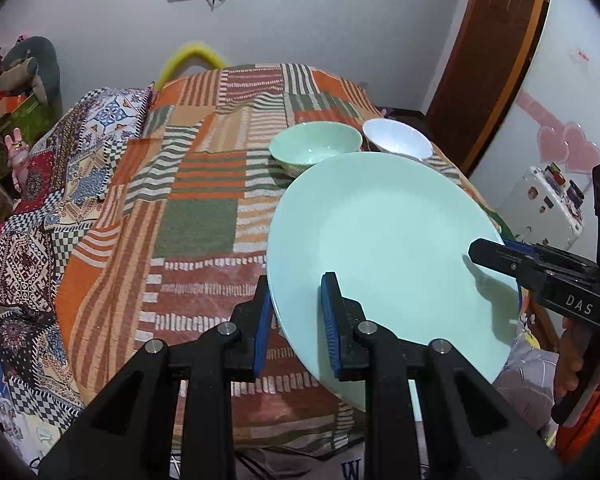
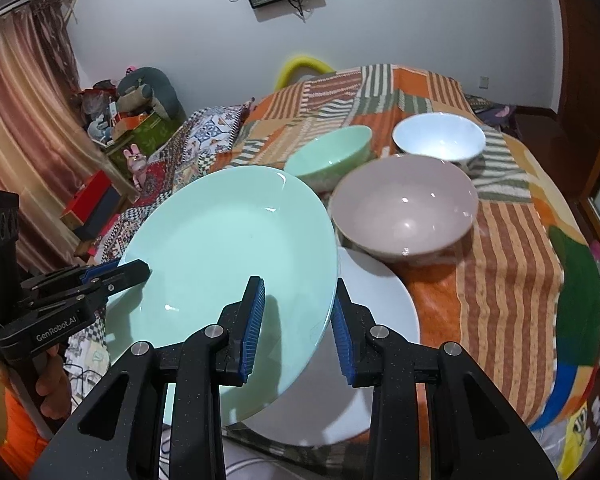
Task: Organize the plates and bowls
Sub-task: 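Lift the light green plate with both grippers and carry it over the white plate, then lower the light green plate onto the white plate and open both grippers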
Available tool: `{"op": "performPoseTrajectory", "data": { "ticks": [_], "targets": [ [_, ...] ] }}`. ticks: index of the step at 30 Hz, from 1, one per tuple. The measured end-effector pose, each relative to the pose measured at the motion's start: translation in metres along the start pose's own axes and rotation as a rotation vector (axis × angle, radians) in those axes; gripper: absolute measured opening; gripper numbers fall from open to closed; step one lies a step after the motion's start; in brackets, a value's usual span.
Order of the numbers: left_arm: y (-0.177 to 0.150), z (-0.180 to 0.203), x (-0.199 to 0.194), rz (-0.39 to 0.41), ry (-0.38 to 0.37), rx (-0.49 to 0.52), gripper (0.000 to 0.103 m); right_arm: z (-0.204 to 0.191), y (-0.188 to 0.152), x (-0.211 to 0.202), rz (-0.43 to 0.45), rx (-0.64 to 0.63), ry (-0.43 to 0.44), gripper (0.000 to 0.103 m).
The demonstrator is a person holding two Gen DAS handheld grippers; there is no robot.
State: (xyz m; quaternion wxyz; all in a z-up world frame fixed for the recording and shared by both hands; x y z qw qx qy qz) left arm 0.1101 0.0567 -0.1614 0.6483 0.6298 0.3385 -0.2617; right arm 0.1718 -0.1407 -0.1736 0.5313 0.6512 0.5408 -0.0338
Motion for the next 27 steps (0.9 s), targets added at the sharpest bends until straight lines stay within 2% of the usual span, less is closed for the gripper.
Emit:
{"op": "performPoseTrajectory", "data": {
  "ticks": [5,27],
  "targets": [
    [-0.006,0.010,0.009,-0.020,0.008,0.021,0.022,0.008,-0.012,0.000,-0.010,0.031,-0.006,0.030],
    [-0.036,0.035,0.063,-0.216,-0.027,0.042,0.023,0.043,-0.045,0.010,-0.087,0.145,-0.025,0.030]
  ]
}}
Point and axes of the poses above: each gripper's, at about its wrist camera, not at the fingertips, and x roughly the way its jaws point, z to its right, y to its top, the point moved 4 cm from there along x, roughly the way its jaws point, and after that the axes turned 14 degrees about y, right-handed, at the moved point
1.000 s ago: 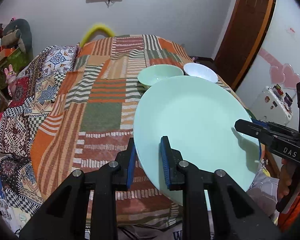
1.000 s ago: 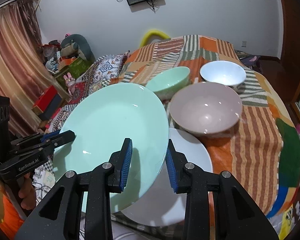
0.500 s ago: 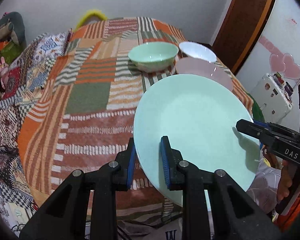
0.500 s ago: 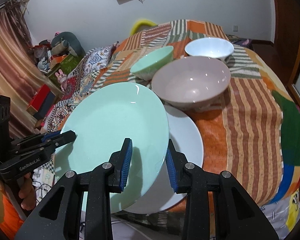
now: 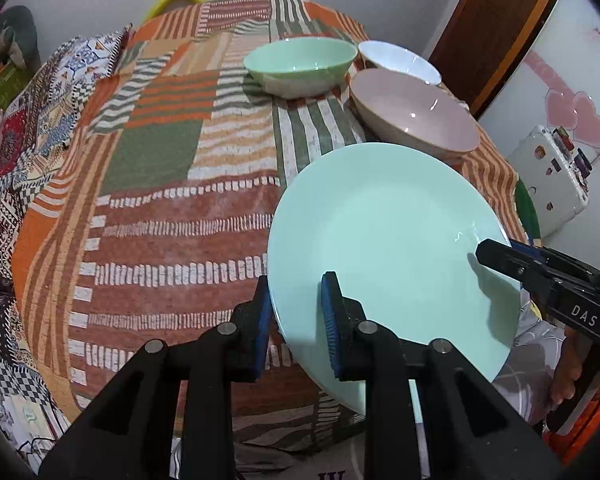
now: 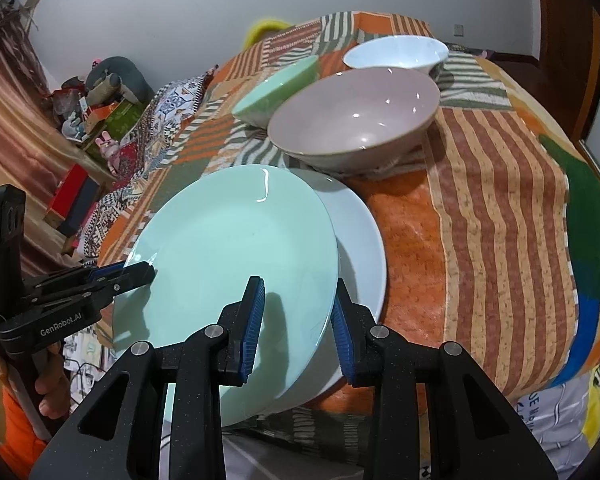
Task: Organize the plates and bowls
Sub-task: 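Lower the light green plate onto the white plate and open both grippers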
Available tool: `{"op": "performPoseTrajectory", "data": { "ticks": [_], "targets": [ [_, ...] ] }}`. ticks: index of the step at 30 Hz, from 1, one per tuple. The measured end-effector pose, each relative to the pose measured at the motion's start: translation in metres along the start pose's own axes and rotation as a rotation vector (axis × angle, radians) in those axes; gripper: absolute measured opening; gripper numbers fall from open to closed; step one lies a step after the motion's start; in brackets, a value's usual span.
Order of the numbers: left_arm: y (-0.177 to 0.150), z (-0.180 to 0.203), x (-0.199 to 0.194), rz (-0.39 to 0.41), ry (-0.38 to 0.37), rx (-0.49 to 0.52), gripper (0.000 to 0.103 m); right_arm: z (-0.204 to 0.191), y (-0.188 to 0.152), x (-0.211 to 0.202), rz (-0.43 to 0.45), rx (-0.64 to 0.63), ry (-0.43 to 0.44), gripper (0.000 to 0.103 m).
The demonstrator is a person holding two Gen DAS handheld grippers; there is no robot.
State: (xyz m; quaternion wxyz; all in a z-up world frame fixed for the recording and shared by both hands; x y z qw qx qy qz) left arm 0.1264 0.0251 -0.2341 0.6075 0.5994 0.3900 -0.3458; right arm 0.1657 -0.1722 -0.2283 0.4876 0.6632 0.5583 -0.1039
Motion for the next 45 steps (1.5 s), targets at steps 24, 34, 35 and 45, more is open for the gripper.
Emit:
{"op": "performPoseTrajectory", "data": {
  "ticks": [24,34,35,45],
  "targets": [
    [0.016,0.016,0.023,-0.040,0.009,0.033,0.024,0.016,-0.002,-0.003,0.004,0.037,-0.001,0.031],
    [0.016,0.019,0.026,-0.024,0.028,0.057,0.024,0.011,0.000,-0.001,0.004,-0.003,-0.036,0.032],
    [0.016,0.019,0.026,-0.023,0.029,0.059,0.024,0.011,0.000,0.000,0.003,-0.004,-0.037,0.032],
    [0.016,0.019,0.025,-0.026,0.045,0.068,0.024,0.009,-0.001,0.001,-0.002,-0.009,-0.032,0.032]
  ]
}}
Point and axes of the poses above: each gripper's, at about its wrist camera, not at the fingertips, and x roughly the way its jaws point, z to its right, y to its top, the point moved 4 cm from there along x, roughly the way its jaws point, and after that the axes turned 14 degrees about y, right-handed, at the moved point
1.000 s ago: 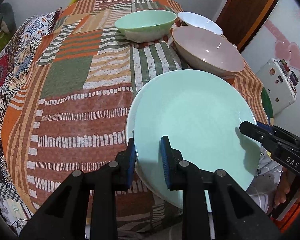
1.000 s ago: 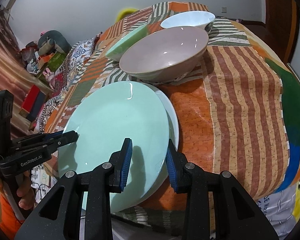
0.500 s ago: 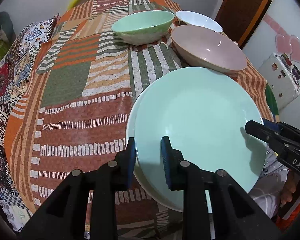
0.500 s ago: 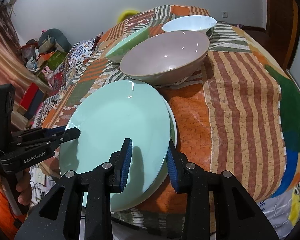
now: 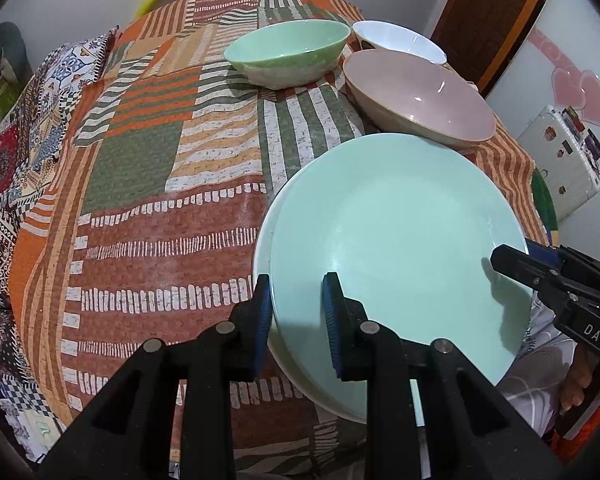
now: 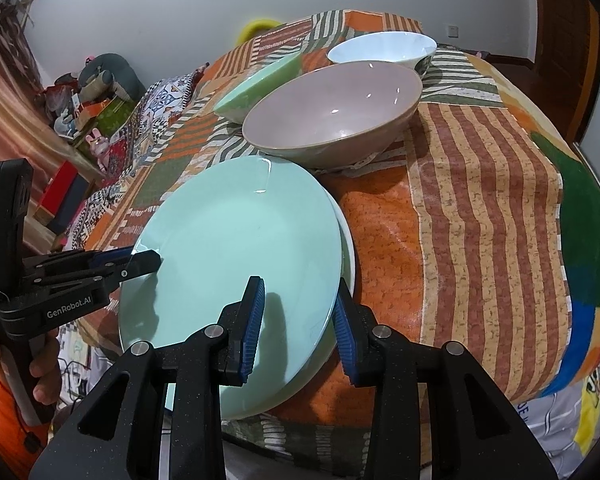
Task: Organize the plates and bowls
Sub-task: 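Lower the light green plate onto the white plate and open both grippers, then move both grippers to the large pink bowl and close on its rim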
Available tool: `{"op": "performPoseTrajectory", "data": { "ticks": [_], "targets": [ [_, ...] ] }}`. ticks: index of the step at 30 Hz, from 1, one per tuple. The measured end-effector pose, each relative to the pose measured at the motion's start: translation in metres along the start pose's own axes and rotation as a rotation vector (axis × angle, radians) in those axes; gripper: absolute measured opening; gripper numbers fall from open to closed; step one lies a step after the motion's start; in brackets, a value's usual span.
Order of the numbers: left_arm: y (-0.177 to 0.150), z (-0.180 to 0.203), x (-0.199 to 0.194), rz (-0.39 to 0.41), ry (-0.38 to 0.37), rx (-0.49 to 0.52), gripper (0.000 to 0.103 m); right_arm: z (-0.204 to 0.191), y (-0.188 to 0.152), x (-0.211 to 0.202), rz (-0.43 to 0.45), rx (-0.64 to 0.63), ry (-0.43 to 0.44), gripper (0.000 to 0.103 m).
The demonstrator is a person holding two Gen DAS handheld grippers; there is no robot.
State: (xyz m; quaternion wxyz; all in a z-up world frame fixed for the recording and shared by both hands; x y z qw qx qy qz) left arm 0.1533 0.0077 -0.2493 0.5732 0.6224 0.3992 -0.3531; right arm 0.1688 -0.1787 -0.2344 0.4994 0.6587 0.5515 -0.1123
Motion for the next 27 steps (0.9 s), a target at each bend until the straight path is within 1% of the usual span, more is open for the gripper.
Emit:
{"op": "performPoseTrajectory", "data": {
  "ticks": [1,4,8,15,19,22,27],
  "targets": [
    [0.000,0.000,0.000,-0.001,0.005,0.002,0.024,0.000,-0.001,0.000,-0.001,0.001,0.003,0.032],
    [-0.002,0.000,-0.002,0.020,0.057,0.030,0.024,-0.001,-0.003,0.001,-0.002,-0.002,0.006,0.032],
    [-0.004,-0.001,0.001,0.019,0.073,0.038,0.024,-0.003,-0.004,0.001,-0.003,-0.002,0.008,0.032],
    [-0.003,-0.004,0.001,0.012,0.049,0.013,0.024,-0.004,-0.004,0.002,-0.007,-0.016,-0.005,0.032],
    [-0.002,-0.004,0.001,0.011,0.043,0.013,0.024,-0.002,0.000,-0.010,0.037,-0.033,-0.059,0.032],
    [-0.001,-0.006,0.000,0.006,0.025,0.004,0.024,0.002,0.003,-0.018,0.056,-0.027,-0.050,0.033],
    [0.009,-0.010,-0.015,0.045,0.000,-0.020,0.024,0.007,0.008,-0.026,0.081,-0.017,-0.053,0.033]
  ]
}}
Point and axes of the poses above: each gripper's, at about its wrist camera, not at the fingertips, and x roughly the way its jaws point, z to its right, y to its top, the point moved 4 cm from there along x, roughly the way its jaws point, and after that the axes turned 14 degrees about y, right-handed, at the moved point
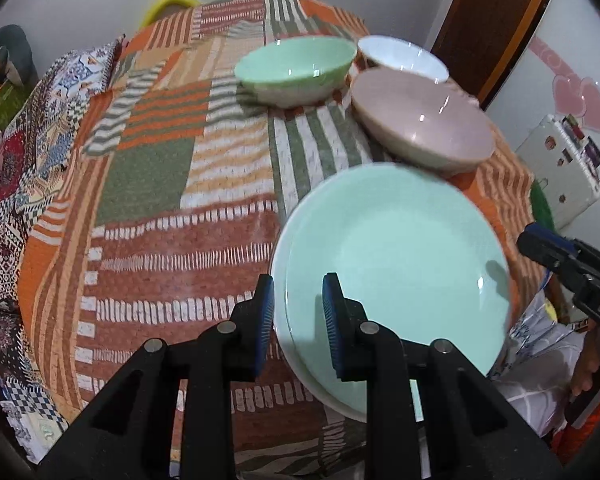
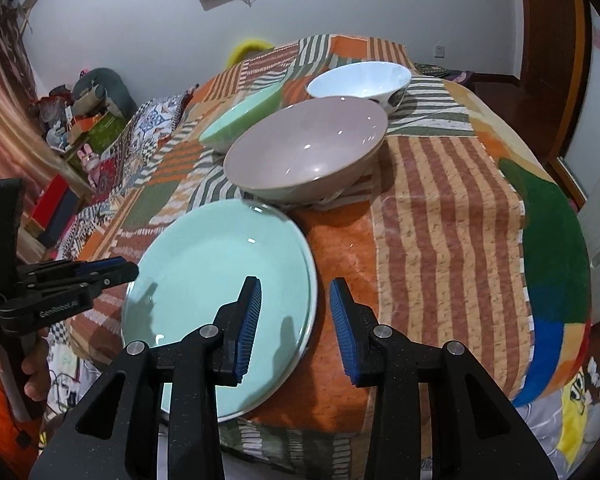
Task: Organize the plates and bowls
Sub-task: 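Move both grippers to the large pink bowl and close on its rim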
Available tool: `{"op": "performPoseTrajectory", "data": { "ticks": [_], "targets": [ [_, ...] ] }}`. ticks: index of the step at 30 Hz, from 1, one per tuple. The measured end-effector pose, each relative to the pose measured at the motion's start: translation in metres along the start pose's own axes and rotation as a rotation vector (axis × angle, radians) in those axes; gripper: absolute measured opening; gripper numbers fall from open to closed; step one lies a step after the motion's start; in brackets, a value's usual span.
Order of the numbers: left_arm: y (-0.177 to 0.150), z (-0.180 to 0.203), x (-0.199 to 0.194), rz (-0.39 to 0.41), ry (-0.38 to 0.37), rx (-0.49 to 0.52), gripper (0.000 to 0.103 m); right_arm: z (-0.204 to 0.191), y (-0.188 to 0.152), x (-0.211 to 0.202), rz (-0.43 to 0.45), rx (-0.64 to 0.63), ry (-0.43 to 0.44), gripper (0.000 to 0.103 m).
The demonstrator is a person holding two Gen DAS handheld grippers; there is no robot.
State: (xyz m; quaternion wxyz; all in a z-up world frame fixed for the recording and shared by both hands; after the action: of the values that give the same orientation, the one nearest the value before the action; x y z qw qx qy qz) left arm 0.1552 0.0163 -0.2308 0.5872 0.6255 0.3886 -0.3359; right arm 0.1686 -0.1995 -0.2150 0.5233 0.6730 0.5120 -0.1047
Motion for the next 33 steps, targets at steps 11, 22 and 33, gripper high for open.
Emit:
{"op": "performPoseTrajectory", "data": {
  "ticks": [11,22,33],
  "targets": [
    [0.056,0.008,-0.036,0.153,-0.033,-0.021,0.037,0.010,0.032,-0.021,0.102,0.018,-0.006,0.050],
    [0.110,0.035,-0.009,0.158,-0.067,-0.017,0.047,0.032,0.071,-0.019,0.156,0.031,-0.011,0.071],
    [0.137,0.056,0.050,0.072,-0.099,0.000,0.047,0.066,0.088,0.011,0.137,0.092,-0.035,0.075]
  ]
}}
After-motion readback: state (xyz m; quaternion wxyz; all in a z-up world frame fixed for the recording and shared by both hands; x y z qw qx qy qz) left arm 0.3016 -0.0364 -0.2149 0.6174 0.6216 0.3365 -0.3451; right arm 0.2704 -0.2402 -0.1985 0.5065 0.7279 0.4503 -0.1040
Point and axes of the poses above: each gripper's, at about its wrist camera, not at the fingertips, and x roughly the way its jaws point, z to its right, y to its top, the point moved 4 cm from there along x, roughly the way its jaws point, and after that the axes turned 14 degrees about y, right-handed, at the moved point
